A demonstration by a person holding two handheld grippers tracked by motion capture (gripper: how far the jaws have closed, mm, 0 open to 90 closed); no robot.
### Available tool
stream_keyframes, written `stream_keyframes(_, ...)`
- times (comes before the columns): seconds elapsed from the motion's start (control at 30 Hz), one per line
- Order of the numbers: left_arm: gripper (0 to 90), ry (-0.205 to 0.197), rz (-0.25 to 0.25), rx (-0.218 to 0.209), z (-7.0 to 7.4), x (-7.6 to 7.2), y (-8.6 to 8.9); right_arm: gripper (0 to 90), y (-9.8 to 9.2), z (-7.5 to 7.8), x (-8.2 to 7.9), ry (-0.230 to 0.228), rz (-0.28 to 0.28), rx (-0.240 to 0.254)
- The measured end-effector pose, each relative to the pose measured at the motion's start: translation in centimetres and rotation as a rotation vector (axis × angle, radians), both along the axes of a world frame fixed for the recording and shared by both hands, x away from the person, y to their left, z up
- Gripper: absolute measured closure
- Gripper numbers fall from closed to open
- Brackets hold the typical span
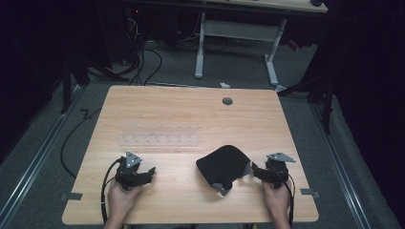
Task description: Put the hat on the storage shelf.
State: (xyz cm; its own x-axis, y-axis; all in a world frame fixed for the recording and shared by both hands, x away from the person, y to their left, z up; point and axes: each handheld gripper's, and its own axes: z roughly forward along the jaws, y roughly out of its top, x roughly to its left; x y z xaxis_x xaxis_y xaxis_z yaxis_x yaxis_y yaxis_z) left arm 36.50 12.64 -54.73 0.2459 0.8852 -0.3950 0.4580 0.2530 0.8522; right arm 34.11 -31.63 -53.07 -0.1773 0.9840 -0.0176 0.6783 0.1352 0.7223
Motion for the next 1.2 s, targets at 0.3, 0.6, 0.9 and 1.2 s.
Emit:
stream_keyframes(0.3,26.0,-0.001,0.003,0.001,-0.01,0.01,-0.02,30.6,-0.02,-0.01,0.0,-0.002,-0.002,0.006)
stream_keyframes(0.6,26.1,0.0,0.006,0.002,-0.01,0.03,-0.03,29.8,-0.11,0.0,0.02,-0.002,0.005,0.009)
stream_keyframes(0.9,26.1,0.001,0.006,0.002,0.0,0.03,-0.03,30.1,-0.1,-0.01,-0.03,-0.001,0.008,0.006)
stream_keyframes(1.2,26.2,0.001,0.007,0.0,0.0,0.04,-0.03,32.1,-0.18,0.11,-0.06,0.006,0.007,0.004)
